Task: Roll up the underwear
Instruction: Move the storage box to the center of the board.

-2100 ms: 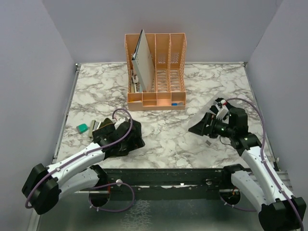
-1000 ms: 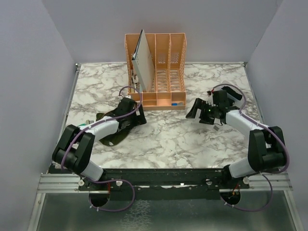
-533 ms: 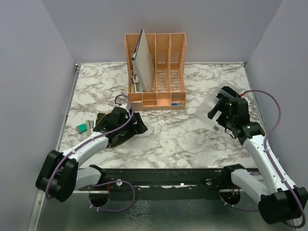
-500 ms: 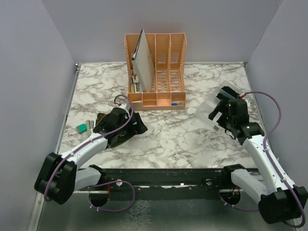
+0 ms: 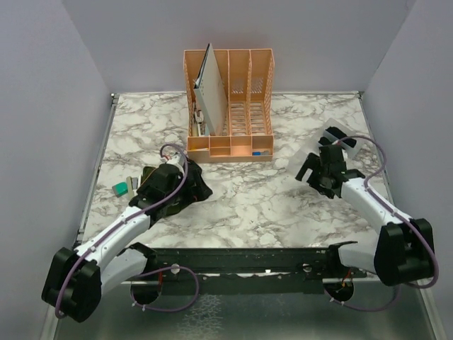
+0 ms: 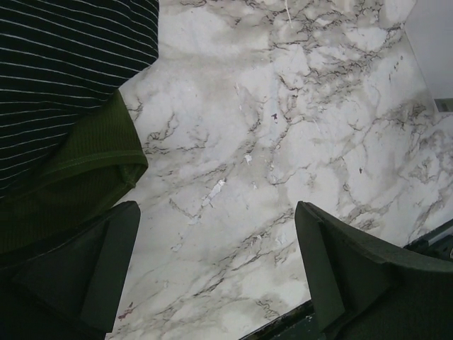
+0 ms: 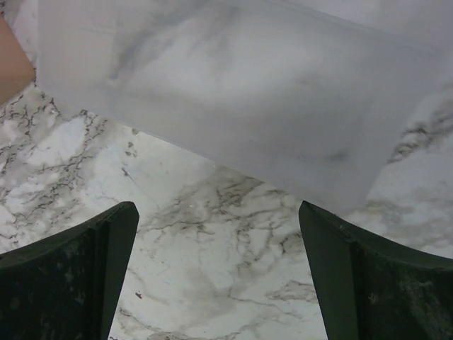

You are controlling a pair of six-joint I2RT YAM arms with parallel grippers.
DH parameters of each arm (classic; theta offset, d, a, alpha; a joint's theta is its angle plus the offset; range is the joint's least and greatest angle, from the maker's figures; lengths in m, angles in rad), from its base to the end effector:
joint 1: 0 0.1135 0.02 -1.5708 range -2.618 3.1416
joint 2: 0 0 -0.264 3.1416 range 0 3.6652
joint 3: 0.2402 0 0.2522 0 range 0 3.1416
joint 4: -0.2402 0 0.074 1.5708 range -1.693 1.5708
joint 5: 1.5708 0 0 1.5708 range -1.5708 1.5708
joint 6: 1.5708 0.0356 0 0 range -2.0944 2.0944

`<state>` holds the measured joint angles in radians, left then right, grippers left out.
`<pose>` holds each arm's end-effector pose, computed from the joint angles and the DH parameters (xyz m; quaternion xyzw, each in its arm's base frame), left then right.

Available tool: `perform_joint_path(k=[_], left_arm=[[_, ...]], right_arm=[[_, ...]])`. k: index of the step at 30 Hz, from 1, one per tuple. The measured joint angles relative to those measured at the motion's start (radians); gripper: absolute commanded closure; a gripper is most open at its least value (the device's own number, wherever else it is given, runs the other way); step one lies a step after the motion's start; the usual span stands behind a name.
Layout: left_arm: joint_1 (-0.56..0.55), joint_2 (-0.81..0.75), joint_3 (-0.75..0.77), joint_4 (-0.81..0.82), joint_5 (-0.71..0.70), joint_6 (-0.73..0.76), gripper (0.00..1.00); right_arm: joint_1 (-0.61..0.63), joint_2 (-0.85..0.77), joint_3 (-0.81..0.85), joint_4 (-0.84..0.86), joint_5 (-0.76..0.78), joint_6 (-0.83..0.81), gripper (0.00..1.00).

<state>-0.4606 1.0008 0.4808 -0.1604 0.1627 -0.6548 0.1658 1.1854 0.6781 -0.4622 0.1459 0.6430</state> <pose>0.1809 -0.0962 0.1975 -0.0524 0.8987 -0.2894 0.3254 0.2236 0.0322 0.2015 0.2461 0.9205 0.0522 0.2989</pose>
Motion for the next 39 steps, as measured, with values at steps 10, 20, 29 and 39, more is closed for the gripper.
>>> perform_joint_path(k=[10, 20, 29, 39], left_arm=[[0.000, -0.109, -0.005, -0.077, -0.089, -0.025, 0.01], [0.000, -0.156, -0.005, -0.125, -0.112, -0.042, 0.01], [0.000, -0.127, -0.005, -0.146, -0.188, -0.061, 0.01], [0.000, -0.118, -0.005, -0.149, -0.200, -0.063, 0.01]], right_arm=[[0.000, 0.330, 0.240, 0.155, -0.151, -0.119, 0.00], [-0.028, 0.080, 0.251, 0.068, 0.108, -0.117, 0.00], [-0.228, 0.074, 0.119, 0.035, 0.134, -0.067, 0.00], [-0.226, 0.255, 0.109, 0.225, -0.263, -0.146, 0.00]])
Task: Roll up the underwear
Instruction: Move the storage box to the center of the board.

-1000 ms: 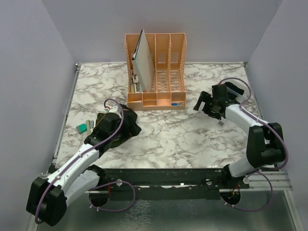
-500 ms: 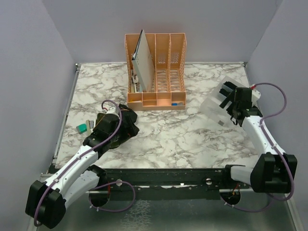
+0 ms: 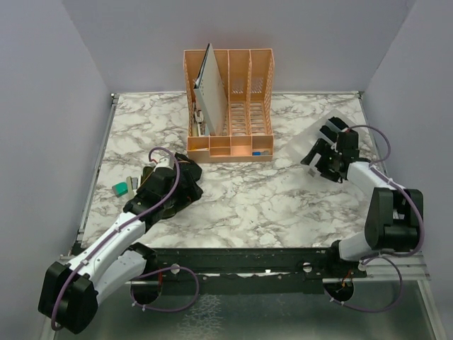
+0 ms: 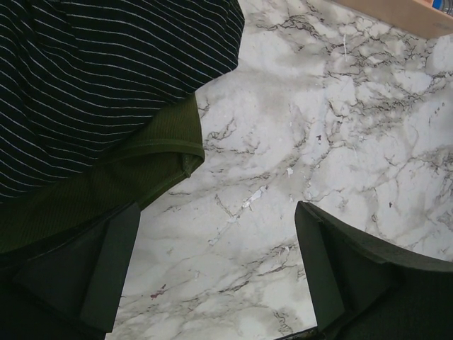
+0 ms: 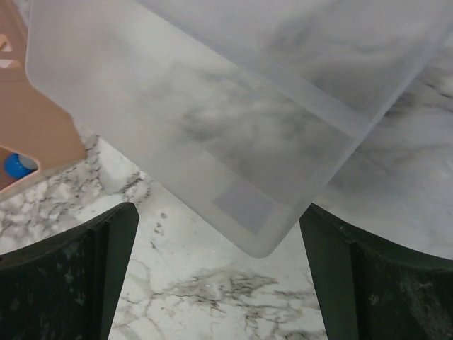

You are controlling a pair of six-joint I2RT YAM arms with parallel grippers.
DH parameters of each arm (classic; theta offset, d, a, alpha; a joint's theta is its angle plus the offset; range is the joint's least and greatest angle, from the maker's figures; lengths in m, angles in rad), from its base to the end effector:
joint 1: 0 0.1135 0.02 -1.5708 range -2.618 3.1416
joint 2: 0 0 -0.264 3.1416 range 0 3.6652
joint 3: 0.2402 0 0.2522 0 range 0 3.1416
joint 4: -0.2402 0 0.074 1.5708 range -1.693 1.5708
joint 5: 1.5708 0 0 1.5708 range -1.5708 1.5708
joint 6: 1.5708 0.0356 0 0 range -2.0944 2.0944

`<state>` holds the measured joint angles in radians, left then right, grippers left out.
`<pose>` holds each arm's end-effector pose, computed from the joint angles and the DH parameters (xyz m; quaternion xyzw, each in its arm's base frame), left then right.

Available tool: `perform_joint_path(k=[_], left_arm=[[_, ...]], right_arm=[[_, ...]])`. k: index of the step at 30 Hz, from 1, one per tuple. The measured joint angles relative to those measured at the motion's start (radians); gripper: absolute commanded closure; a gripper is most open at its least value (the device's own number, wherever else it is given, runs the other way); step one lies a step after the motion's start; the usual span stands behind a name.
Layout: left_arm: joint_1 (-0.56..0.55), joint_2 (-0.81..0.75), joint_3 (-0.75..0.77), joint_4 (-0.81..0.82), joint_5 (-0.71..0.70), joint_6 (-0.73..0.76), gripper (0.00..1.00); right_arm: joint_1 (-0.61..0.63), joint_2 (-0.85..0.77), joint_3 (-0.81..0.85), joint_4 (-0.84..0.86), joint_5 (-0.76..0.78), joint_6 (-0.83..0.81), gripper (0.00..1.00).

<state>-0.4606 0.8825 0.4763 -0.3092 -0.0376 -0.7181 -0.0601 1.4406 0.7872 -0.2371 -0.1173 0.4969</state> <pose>0.1652 -0.0805 0.2038 -0.1245 0.9012 -0.2163 0.3543 0.2852 -0.0130 0.1890 0.2399 0.9102 0.1261 0.3132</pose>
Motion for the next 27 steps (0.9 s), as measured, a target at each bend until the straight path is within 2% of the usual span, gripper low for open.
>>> perform_joint_path(k=[6, 10, 18, 23, 27], left_arm=[[0.000, -0.009, 0.000, 0.000, -0.002, -0.004, 0.01], [0.000, -0.010, 0.000, 0.000, -0.004, -0.007, 0.01], [0.000, -0.010, 0.000, 0.000, -0.021, -0.006, 0.01], [0.000, -0.010, 0.012, -0.023, -0.042, -0.003, 0.01], [0.000, -0.012, 0.038, -0.050, -0.090, -0.004, 0.01]], right_arm=[[0.000, 0.206, 0.134, 0.090, -0.217, -0.019, 0.00], [0.002, 0.285, 0.210, 0.132, -0.322, -0.020, 0.00], [0.029, 0.384, 0.378, 0.137, -0.428, -0.055, 0.00], [0.055, 0.348, 0.385, 0.126, -0.415, -0.092, 0.00], [0.110, 0.164, 0.267, 0.113, -0.382, -0.120, 0.02]])
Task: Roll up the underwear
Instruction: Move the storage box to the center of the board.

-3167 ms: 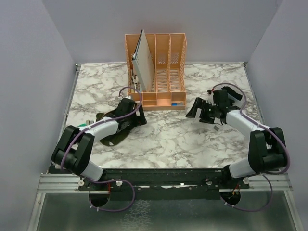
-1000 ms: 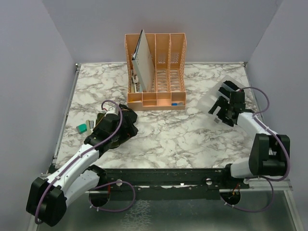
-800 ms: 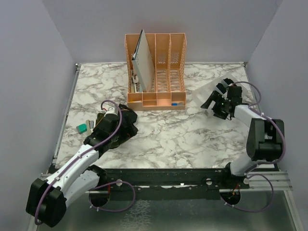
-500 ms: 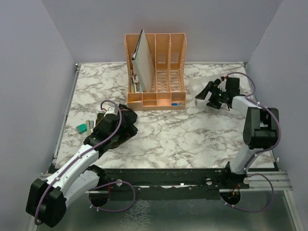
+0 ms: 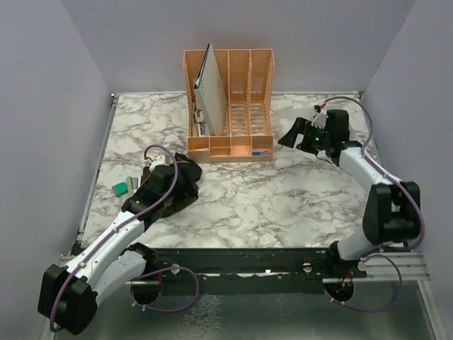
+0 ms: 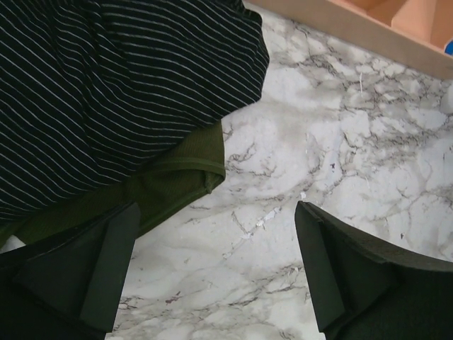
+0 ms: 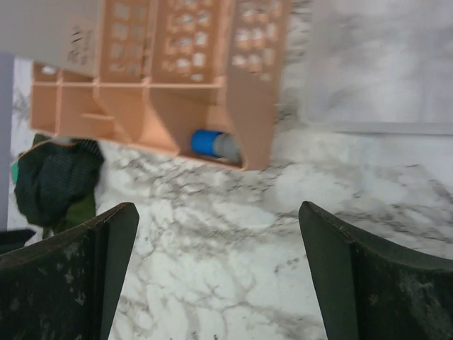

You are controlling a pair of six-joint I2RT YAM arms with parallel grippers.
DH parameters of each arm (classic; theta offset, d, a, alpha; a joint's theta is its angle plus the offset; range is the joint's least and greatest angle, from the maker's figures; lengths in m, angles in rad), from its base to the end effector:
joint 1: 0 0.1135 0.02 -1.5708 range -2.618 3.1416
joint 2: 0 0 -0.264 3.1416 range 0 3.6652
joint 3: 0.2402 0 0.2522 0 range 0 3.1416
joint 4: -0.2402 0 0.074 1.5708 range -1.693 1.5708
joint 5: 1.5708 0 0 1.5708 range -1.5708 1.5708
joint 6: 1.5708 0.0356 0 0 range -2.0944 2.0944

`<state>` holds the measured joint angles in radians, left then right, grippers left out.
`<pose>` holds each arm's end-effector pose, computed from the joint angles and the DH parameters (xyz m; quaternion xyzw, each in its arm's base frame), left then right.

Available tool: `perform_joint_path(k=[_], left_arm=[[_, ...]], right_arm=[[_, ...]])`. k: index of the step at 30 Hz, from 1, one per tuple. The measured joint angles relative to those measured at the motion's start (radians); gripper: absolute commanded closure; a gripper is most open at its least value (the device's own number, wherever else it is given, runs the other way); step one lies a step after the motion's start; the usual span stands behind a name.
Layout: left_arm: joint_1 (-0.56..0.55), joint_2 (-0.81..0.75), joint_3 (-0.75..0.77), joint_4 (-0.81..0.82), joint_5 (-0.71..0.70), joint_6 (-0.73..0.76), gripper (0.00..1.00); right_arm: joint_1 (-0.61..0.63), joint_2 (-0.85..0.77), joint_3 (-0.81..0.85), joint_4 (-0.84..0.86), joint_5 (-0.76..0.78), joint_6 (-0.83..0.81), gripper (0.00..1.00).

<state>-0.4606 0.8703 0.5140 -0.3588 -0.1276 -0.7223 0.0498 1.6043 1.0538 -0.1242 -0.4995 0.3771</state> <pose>0.1658 -0.0772 0.2144 -0.1447 0.8968 -0.1827 0.3761 0.3499 0.0345 0.2346 0.0366 0.8791 0.3066 0.3631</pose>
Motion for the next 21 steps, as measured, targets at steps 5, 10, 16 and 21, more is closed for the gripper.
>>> perform_joint_path(k=[5, 10, 16, 21], left_arm=[[0.000, 0.023, 0.059, -0.051, -0.124, -0.012, 0.01], [0.011, 0.161, 0.134, -0.099, -0.259, -0.044, 0.01], [0.090, 0.283, 0.137, -0.111, -0.293, -0.054, 0.14], [0.169, 0.334, 0.137, -0.080, -0.279, -0.031, 0.62]], right_arm=[[0.160, -0.230, -0.102, 0.002, 0.034, -0.010, 0.13], [0.270, -0.340, -0.235, 0.007, 0.041, 0.026, 0.19], [0.339, -0.355, -0.306, 0.003, 0.042, 0.080, 0.20], [0.356, -0.401, -0.341, 0.003, 0.043, 0.110, 0.20]])
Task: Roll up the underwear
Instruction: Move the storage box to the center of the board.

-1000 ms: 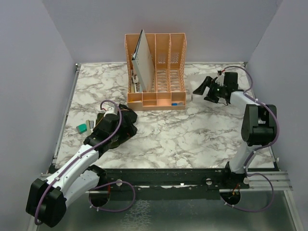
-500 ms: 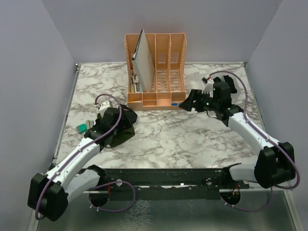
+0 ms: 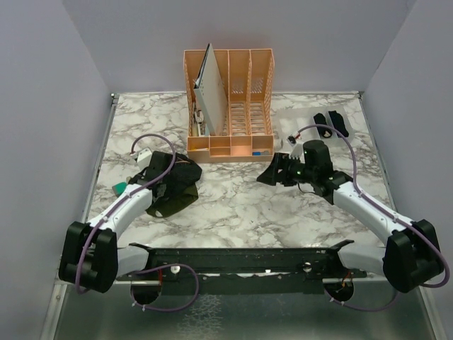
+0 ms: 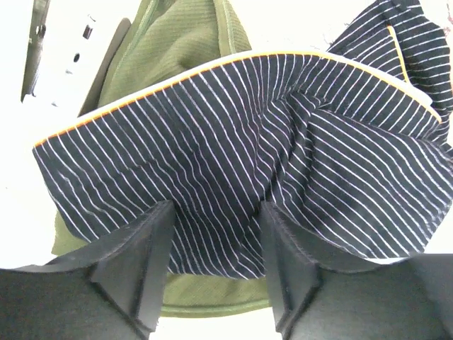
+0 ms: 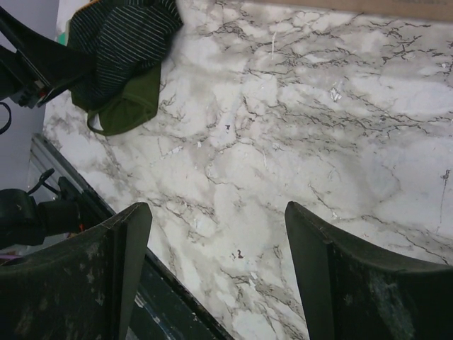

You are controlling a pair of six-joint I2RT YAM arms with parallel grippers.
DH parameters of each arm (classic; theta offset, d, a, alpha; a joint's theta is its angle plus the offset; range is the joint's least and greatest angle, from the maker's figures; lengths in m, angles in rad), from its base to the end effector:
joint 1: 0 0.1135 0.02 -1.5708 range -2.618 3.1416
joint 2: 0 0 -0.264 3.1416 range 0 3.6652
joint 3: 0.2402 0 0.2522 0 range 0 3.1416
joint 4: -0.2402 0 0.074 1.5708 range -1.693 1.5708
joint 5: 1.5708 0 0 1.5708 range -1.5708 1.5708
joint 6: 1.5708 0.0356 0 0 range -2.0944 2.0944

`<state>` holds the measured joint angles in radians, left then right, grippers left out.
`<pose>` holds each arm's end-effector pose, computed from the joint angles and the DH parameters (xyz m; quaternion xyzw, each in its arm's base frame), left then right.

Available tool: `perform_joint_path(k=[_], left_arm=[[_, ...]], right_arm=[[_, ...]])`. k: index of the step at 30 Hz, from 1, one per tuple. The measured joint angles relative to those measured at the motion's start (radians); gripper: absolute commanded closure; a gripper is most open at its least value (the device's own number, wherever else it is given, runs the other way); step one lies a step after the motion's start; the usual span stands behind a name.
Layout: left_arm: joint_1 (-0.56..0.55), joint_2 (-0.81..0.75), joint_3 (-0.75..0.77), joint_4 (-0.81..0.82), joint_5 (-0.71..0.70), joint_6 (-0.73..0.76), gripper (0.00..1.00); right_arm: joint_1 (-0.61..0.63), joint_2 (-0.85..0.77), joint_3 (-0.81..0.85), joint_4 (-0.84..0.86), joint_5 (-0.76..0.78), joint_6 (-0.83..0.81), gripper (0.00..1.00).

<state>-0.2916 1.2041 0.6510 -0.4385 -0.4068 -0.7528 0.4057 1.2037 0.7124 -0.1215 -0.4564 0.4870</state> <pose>0.2183 -0.0508 0.1930 -0.2707 0.9006 0.0283 0.3390 0.2292 0.1155 0.2363 -0.0690 0.8680 0.3749 0.3183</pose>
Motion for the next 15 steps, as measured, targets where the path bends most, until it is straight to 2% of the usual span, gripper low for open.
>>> perform_joint_path(k=[1, 3, 4, 10, 15], left_arm=[[0.008, 0.006, 0.000, 0.009, 0.002, 0.006, 0.76], [0.028, 0.024, 0.001, 0.032, 0.016, 0.018, 0.94], [0.034, 0.032, 0.002, 0.035, 0.020, 0.027, 1.00], [0.044, 0.036, 0.084, 0.007, 0.037, 0.087, 1.00], [0.048, -0.053, 0.286, -0.012, 0.080, 0.188, 1.00]], right_arm=[[0.000, -0.006, -0.003, 0.000, 0.000, 0.003, 0.21], [0.000, -0.016, -0.005, 0.000, 0.003, 0.010, 0.20], [0.000, -0.019, -0.005, 0.000, 0.005, 0.011, 0.20], [0.000, -0.043, -0.023, -0.010, 0.021, 0.018, 0.20], [0.000, -0.079, -0.053, -0.011, 0.025, 0.037, 0.20]])
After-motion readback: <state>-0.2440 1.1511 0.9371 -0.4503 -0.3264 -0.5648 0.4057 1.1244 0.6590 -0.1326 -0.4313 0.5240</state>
